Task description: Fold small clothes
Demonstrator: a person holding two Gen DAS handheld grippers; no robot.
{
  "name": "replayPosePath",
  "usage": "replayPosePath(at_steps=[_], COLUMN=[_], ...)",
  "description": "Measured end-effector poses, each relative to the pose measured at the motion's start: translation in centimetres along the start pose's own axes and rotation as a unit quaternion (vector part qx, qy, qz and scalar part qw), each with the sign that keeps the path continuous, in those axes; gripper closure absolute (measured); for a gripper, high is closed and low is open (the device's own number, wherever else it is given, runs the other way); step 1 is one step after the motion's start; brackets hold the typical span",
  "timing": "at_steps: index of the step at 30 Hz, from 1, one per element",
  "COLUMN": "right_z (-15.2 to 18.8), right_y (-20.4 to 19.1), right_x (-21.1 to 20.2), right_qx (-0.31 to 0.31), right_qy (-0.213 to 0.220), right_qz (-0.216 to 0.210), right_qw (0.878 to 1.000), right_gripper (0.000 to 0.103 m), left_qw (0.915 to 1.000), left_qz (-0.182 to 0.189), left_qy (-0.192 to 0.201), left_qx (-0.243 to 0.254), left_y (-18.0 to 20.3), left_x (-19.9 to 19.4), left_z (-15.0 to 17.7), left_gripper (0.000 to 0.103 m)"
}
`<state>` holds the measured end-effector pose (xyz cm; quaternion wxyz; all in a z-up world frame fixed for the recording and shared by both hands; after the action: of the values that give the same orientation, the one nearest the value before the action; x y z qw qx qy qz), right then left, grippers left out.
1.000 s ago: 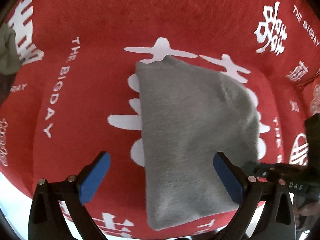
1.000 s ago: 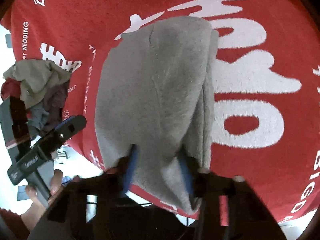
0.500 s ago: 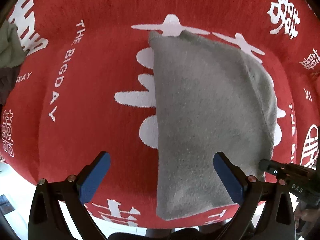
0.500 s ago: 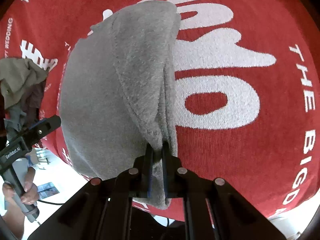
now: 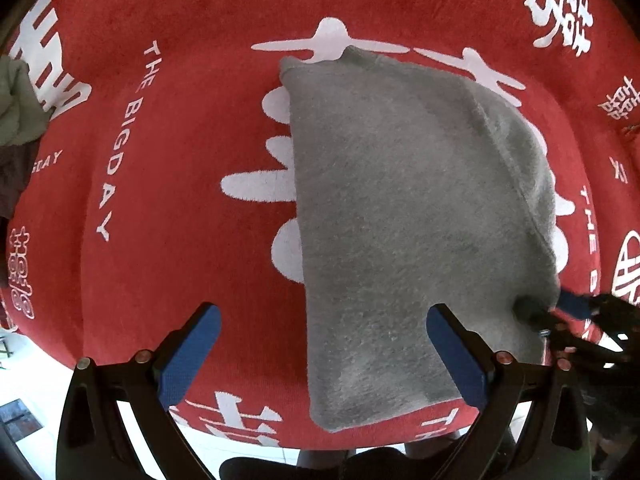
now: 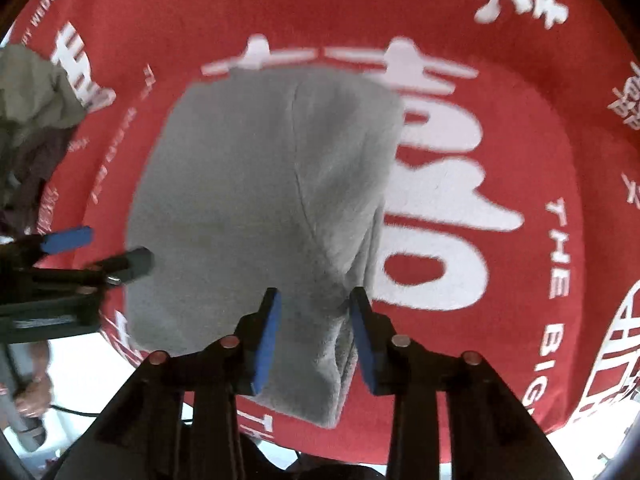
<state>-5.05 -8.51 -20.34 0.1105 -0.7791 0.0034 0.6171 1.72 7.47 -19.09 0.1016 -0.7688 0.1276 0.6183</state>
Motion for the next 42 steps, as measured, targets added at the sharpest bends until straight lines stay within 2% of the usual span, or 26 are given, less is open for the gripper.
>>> replayPosePath(at_steps=[1,3,6,8,16,21,26,29,31,32,42], right_z=[0.7,1.5,2.1,2.2,1.3,1.1,-0.7,-1.3,-1.6,-1.6,-1.3], right_y=[0.4,1.4,3.0,3.5,3.0,1.6,-0.3,-1.4,-1.8,-1.9,-2.8], right_x=[1.0,1.3,0.8,0.2,-3.4,-6.5,-10.6,-12.3,-13.1,-13.4,-15.9], right_qx=[0.01,0.041,0.097,0.113,0.108,0.098,0.083,0.094,0.099,0.1,0.087], right_qy=[-0.016,-0.02,-0.026,-0.027,-0.021,0.003,0.047,0.057,0.052,0.051,0.017], right_qz=[0.0,-0.006,-0.021,-0.026,-0.004,0.001,0.002,-0.005,-0.003,0.001,0.031], right_qw=[1.0,0.999,0.995,0.993,0.994,0.995,0.995,0.994,0.994,0.994,0.996], right_gripper=[0.065,0.065,0.062,0.062,0.054,0.026,0.017,0.016,0.003,0.0,0.0], left_qw=[1.0,1.0,1.0,1.0,0.9998,0.9998,0.9999,0.9999,0.9998,0.9997,0.9994], left_qz=[-0.001,-0.003,-0.004,-0.005,-0.01,-0.01,-0.012,-0.013,-0.015,-0.017,-0.018], left_qy=[-0.001,-0.003,-0.003,-0.005,-0.013,-0.011,0.0,0.006,0.012,0.016,0.029], left_qx=[0.0,0.0,0.002,0.002,0.006,0.014,0.01,0.006,0.005,0.004,-0.002], left_y=[-0.1,-0.2,-0.3,-0.3,-0.4,-0.2,-0.4,-0.7,-0.9,-1.0,-1.9], left_x=[0.0,-0.1,-0.2,-0.2,-1.9,-4.7,-7.9,-9.4,-10.2,-10.7,-14.2], left_z=[0.1,0.4,0.6,0.8,1.6,1.8,1.4,1.1,0.8,0.7,0.8], left_gripper=[0.0,0.0,0.0,0.0,0.0,0.0,0.0,0.0,0.0,0.0,0.0])
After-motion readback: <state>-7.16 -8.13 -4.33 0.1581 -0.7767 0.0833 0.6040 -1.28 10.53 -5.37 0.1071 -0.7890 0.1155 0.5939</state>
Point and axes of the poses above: each gripper's, at about its wrist camera, not at the fingertips, and x roughly the way its jaws point, y to its right, z to its underside, the point moved 8 cm from there along x, roughly the way its jaws point, and after that the axes turned 10 degrees about y, right-handed, at the moved point
